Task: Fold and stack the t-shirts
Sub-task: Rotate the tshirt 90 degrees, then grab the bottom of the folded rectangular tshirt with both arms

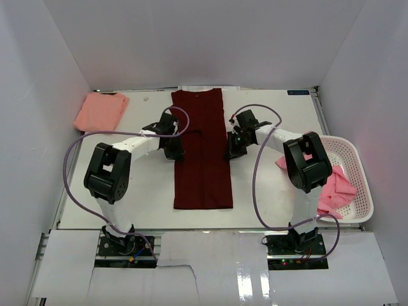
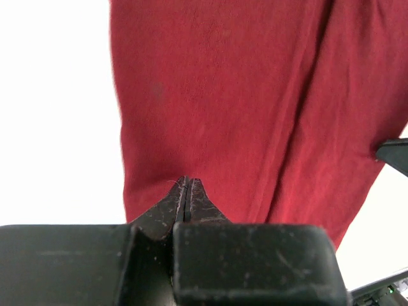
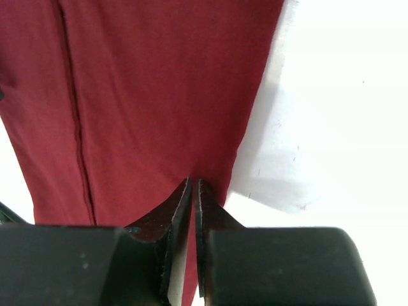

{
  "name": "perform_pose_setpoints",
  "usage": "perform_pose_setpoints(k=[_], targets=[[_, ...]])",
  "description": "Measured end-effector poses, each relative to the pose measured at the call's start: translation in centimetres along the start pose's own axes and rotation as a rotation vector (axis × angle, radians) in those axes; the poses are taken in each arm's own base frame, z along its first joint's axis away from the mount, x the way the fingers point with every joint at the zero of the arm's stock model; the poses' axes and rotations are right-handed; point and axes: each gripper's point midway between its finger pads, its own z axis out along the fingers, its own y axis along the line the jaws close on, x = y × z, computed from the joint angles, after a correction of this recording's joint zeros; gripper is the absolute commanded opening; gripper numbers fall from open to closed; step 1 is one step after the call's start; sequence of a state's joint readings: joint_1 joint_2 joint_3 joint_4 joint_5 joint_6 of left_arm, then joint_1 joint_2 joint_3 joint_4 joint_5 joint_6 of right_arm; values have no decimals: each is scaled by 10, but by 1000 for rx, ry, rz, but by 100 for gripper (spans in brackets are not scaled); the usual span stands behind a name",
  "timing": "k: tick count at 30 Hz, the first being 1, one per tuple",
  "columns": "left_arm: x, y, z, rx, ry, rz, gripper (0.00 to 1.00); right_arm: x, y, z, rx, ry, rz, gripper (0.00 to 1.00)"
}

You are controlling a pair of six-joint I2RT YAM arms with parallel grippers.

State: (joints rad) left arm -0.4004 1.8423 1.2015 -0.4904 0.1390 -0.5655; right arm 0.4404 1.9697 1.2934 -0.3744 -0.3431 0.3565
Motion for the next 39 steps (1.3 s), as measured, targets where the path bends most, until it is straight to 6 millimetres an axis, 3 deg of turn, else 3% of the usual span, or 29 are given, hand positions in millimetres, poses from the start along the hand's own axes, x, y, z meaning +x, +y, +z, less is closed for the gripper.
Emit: perform_pose_setpoints(k=[2,5,6,8,9,11,12,13,15,20,23,26,34,39], targets=[[-1,1,-11,-14,-8,0,0,-1,2,-5,-1,-6,-4,16],[-9,-1,-41,-33,-58,2,7,-4,7,-16,1,-14,-18,38],[-13,-3,-54,-27,-84,3,12,-5,11,-22,-4,-23,-25,52],[-22,-12,-88,11,-165,3,18,-9,18,-35,-14,-48,-41,60],[-24,-17,-106,39,-207,0,33,-11,23,-43,-24,-66,-51,61],[-22,-21,-136,97,-286,-19,52,-10,33,-61,-48,-108,-71,61],[-15,-19,-146,116,-306,-31,73,-4,35,-69,-60,-121,-74,61],[-3,-14,-151,128,-308,-41,77,5,38,-76,-75,-129,-75,61],[26,0,-147,141,-285,-96,78,30,35,-84,-89,-118,-61,61],[112,42,-107,95,-88,-228,77,111,13,-82,-90,-9,37,63],[142,52,-101,104,-29,-282,76,151,4,-83,-95,38,101,64],[145,48,-103,142,-30,-293,77,174,3,-86,-104,61,133,64],[156,48,-87,155,26,-305,76,205,15,-73,-137,124,148,64],[165,48,-77,172,60,-330,76,204,24,-66,-161,125,163,65]])
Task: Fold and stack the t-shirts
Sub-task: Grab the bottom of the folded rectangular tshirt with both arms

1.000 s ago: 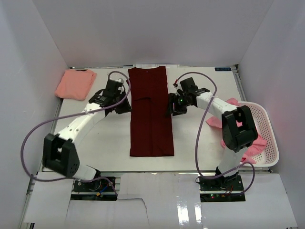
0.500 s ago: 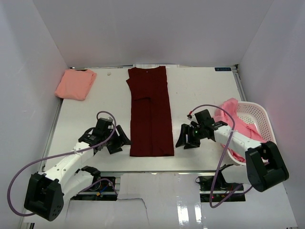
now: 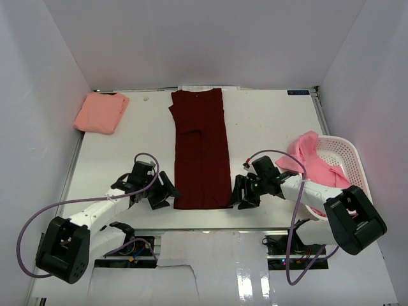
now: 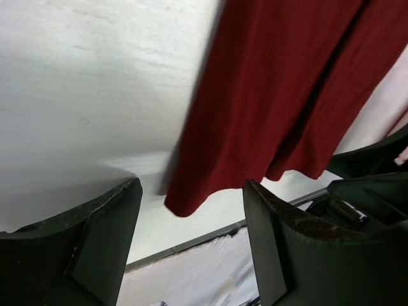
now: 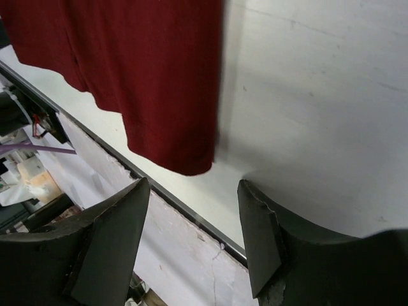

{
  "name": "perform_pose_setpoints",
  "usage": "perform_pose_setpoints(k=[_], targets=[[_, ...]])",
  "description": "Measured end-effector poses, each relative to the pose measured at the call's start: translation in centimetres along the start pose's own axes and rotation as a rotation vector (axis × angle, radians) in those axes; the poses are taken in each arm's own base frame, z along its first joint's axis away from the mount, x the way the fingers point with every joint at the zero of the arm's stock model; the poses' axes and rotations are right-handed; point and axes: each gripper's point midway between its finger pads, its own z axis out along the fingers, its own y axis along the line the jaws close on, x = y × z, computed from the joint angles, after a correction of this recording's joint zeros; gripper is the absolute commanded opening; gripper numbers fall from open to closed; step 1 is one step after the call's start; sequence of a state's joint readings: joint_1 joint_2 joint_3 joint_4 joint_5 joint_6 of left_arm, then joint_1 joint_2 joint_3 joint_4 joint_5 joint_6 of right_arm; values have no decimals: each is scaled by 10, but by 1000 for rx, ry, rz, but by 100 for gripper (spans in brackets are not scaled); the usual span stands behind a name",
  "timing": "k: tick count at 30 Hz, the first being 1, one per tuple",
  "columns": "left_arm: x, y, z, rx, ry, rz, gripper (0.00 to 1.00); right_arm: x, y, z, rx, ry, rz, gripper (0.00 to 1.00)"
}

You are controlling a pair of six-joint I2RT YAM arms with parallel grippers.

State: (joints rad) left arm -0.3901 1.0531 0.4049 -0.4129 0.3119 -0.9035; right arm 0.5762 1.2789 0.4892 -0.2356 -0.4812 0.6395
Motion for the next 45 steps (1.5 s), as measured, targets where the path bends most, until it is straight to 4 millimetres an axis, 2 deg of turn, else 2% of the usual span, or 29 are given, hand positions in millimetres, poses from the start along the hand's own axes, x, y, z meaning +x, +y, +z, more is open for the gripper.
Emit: perform_pose_setpoints(k=[7,10,12,16,18,20,22,25,32,34,39,40,41,42,43,45], targets=[[-3,-11,8,59,4,-26,77,-13,12,11,-62,-17,31,63],[-3,-15,10,73,7,-33,77,-15,14,16,-73,-17,35,49],[-3,-16,11,79,6,-33,76,-14,12,20,-68,-11,39,46],[-3,-17,12,92,3,-34,76,-16,10,23,-59,-12,43,32],[-2,-18,12,97,4,-32,76,-16,9,24,-50,-16,41,31],[-1,-18,12,102,6,-28,76,-17,8,25,-47,-18,36,17],[0,-18,12,105,9,-26,75,-17,5,26,-33,-24,38,12],[2,-19,12,107,15,-22,75,-17,4,26,-28,-24,40,8],[10,-17,12,97,38,-11,72,-16,4,27,-26,-23,37,8],[13,-16,12,90,49,-9,65,-16,4,27,-25,-22,35,8],[24,-9,10,51,81,-25,58,-16,4,27,-25,-22,34,8],[25,-7,10,43,84,-31,50,-16,4,27,-25,-22,34,9],[26,-6,11,33,86,-37,47,-16,4,27,-25,-22,35,9],[27,-3,11,19,90,-45,39,-16,4,27,-25,-21,34,9],[28,0,12,6,94,-45,17,-16,4,27,-25,-21,34,9],[31,5,14,-20,106,-64,5,-16,4,27,-25,-21,34,9]])
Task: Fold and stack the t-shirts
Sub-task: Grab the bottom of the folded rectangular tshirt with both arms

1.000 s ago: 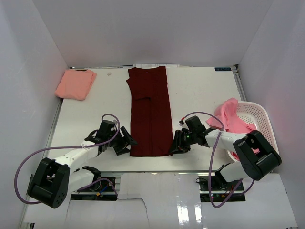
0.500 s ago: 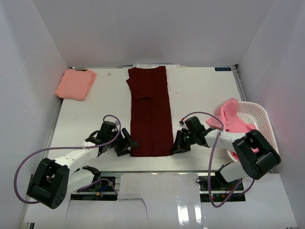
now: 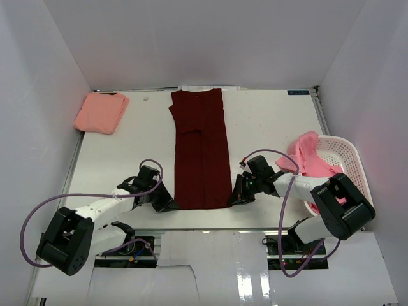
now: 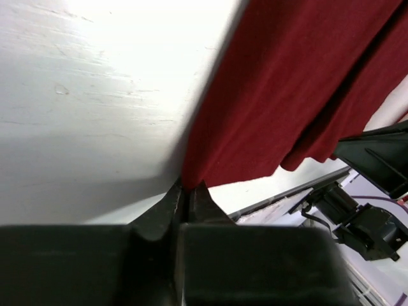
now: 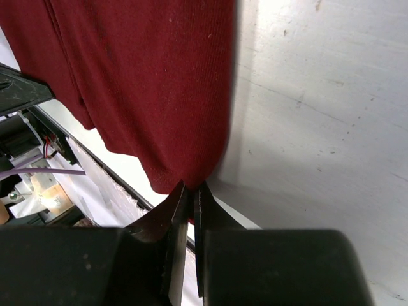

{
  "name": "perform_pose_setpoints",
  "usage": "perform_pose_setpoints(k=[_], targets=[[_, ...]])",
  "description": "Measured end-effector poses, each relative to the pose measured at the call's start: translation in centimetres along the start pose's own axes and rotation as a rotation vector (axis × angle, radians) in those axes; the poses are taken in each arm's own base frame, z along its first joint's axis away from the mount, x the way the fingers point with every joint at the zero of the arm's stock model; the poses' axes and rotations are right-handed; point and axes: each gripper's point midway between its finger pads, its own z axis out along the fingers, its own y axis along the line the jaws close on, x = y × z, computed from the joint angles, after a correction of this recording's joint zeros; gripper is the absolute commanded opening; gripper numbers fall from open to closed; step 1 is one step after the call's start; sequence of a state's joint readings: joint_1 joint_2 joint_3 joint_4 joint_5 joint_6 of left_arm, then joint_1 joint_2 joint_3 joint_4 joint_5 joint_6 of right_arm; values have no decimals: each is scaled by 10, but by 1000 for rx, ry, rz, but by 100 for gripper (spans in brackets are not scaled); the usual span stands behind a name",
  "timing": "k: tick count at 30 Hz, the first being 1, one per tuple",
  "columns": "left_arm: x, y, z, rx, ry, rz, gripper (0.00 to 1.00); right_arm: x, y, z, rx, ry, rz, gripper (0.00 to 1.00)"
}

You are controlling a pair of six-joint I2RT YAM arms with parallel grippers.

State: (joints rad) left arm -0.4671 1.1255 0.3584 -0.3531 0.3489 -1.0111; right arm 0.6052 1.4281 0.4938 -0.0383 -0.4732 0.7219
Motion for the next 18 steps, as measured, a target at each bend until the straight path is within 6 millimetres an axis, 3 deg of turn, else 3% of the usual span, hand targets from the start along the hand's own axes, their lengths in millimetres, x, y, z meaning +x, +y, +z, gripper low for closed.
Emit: perform_pose_setpoints(k=[2,18], targets=[[1,0,0,-2,9,-5,0,0,0,0,0,0,-1,8],[5,1,-1,-4,29,-10,0,13,3,0,16,47,-57,8]])
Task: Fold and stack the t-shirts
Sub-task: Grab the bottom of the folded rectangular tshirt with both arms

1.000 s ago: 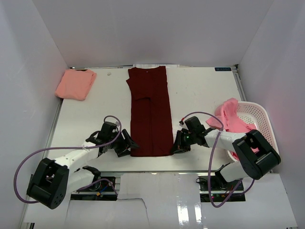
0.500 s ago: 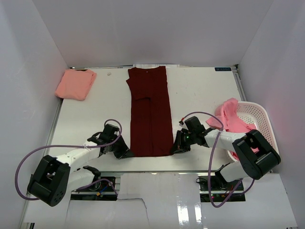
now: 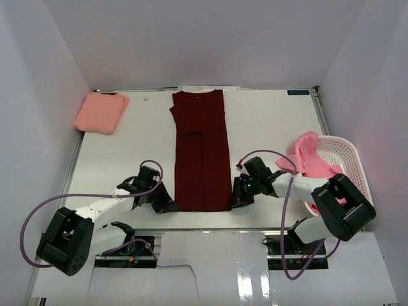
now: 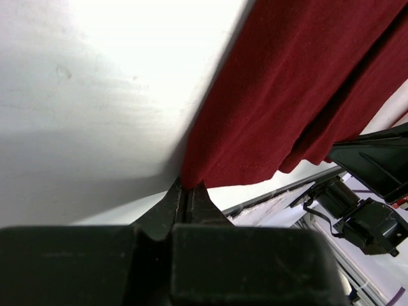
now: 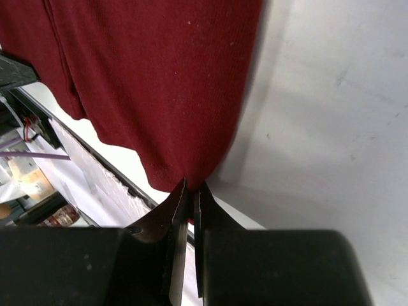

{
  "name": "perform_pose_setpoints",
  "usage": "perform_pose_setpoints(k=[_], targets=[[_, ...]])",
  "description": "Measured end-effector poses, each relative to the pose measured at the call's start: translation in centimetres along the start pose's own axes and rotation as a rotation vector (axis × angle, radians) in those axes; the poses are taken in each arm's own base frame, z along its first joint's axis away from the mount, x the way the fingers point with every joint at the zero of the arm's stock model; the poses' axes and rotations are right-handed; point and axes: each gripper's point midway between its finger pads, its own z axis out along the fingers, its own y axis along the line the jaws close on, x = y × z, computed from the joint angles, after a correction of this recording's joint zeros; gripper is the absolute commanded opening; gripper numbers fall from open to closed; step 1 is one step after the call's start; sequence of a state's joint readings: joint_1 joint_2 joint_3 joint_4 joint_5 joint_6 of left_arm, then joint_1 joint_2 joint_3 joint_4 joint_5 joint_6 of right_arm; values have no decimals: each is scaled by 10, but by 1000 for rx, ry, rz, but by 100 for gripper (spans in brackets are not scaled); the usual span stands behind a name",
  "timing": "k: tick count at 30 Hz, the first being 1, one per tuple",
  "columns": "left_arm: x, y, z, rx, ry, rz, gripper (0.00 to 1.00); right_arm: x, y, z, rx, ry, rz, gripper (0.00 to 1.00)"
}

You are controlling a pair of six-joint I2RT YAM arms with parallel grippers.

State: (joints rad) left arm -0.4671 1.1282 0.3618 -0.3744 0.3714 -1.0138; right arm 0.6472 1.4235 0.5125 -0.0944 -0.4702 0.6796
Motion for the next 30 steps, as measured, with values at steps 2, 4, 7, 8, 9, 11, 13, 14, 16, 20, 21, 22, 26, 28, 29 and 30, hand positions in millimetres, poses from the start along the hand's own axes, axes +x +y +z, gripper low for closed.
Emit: perform_pose_setpoints(k=[2,4,7,8,9,11,13,14,16,20,21,22,26,28,29,30], targets=[[4,2,-1,-7,18,-5,0,5,1,-1,5,13,-5,8],[8,5,-3,-17,33,-10,0,10,1,-2,11,28,-9,8],[16,9,-7,-31,58,-13,0,18,3,-4,19,45,-18,8],[19,10,-8,-37,64,-12,0,21,3,-6,20,49,-22,8],[21,12,-9,-44,70,-13,0,23,4,-7,21,51,-25,8],[26,17,-12,-59,81,-16,0,26,7,-11,20,52,-31,8],[29,20,-15,-71,89,-20,0,29,8,-13,19,51,-34,8],[30,21,-16,-78,93,-24,0,31,8,-15,21,52,-33,8],[32,22,-17,-88,99,-27,0,32,8,-16,23,53,-32,8],[29,14,-23,-90,99,-28,0,34,7,-18,29,61,-28,8],[27,10,-25,-85,96,-25,0,34,8,-18,29,64,-27,8],[26,6,-26,-79,93,-22,0,34,9,-18,28,66,-27,8],[18,-12,-33,-45,72,-7,0,30,16,-21,15,70,-38,8],[15,-18,-34,-35,66,-2,0,27,20,-21,8,70,-44,8],[14,-20,-35,-33,65,-1,0,25,23,-21,4,68,-48,8],[14,-20,-35,-32,65,-1,0,23,25,-22,1,67,-50,8]])
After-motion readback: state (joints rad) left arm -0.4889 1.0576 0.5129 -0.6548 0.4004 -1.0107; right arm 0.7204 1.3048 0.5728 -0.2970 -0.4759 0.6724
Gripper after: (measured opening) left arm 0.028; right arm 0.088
